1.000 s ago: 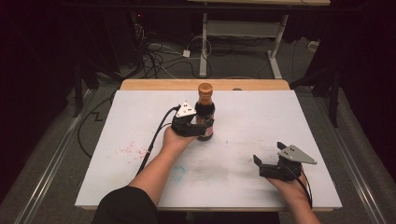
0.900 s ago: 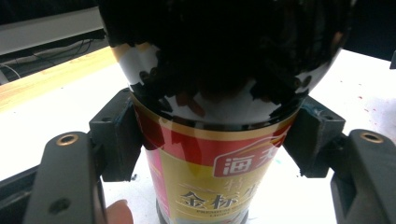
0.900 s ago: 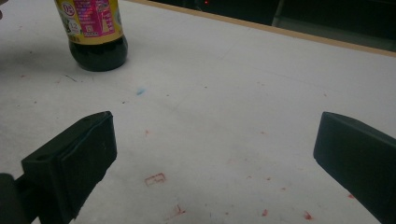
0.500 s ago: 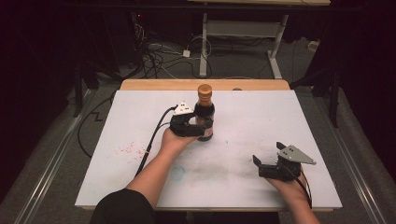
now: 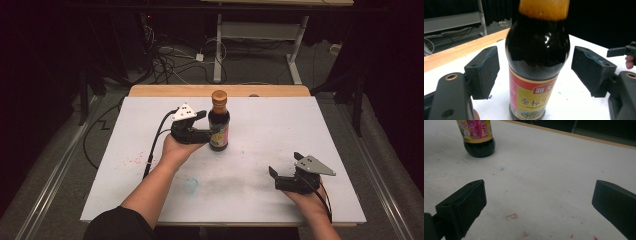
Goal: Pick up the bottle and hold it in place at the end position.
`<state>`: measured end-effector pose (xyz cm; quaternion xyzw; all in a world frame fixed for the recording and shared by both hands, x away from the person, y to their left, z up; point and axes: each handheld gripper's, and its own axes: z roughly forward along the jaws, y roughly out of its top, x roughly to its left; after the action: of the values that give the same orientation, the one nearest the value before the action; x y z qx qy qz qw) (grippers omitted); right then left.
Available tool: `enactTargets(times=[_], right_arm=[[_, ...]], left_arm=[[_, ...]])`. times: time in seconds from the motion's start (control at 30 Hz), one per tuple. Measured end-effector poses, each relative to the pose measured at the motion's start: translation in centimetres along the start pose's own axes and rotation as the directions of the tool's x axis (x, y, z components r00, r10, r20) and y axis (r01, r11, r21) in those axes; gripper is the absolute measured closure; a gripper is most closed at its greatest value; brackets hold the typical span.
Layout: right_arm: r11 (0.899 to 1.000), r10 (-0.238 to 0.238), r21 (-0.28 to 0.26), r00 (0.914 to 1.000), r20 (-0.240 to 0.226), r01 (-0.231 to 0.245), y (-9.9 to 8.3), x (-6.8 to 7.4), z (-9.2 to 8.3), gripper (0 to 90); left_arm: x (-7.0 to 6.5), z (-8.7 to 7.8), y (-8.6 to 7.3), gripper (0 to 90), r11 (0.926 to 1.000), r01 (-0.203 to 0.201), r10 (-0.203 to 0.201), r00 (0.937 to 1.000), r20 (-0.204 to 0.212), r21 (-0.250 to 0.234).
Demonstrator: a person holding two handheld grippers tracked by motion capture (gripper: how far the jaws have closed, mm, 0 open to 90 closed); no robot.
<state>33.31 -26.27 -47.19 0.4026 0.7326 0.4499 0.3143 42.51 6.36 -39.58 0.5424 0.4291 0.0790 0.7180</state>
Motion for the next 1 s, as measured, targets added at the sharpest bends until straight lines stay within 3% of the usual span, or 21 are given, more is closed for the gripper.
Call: enactTargets(times=[0.23, 0.53, 0.87, 1.0], right_arm=[[1.000, 0.007, -0.008, 0.9998, -0.021, -0.007, 0.7, 0.2, 0.1, 0.3], [0.998, 0.004, -0.054, 0.9951, -0.099, -0.010, 5.4, 1.0, 1.0, 2.5], [0.995, -0.023, -0.096, 0.9896, -0.142, 0.010, 10.0, 0.9, 2.9, 25.8], [0.995, -0.026, -0.099, 0.9883, -0.150, 0.011, 10.9, 1.0, 3.2, 32.0]], left_arm=[[-0.2, 0.6, 0.1, 21.8, 0.9999, -0.005, 0.005, 1.0000, -0.004, 0.012], [-0.1, 2.1, -0.5, 21.4, 0.9993, -0.004, 0.005, 0.9999, -0.011, 0.037], [-0.2, 2.5, -0.6, 22.7, 0.9993, -0.017, 0.017, 0.9998, -0.011, 0.034], [-0.2, 2.5, -0.6, 23.0, 0.9993, -0.015, 0.015, 0.9998, -0.011, 0.034]])
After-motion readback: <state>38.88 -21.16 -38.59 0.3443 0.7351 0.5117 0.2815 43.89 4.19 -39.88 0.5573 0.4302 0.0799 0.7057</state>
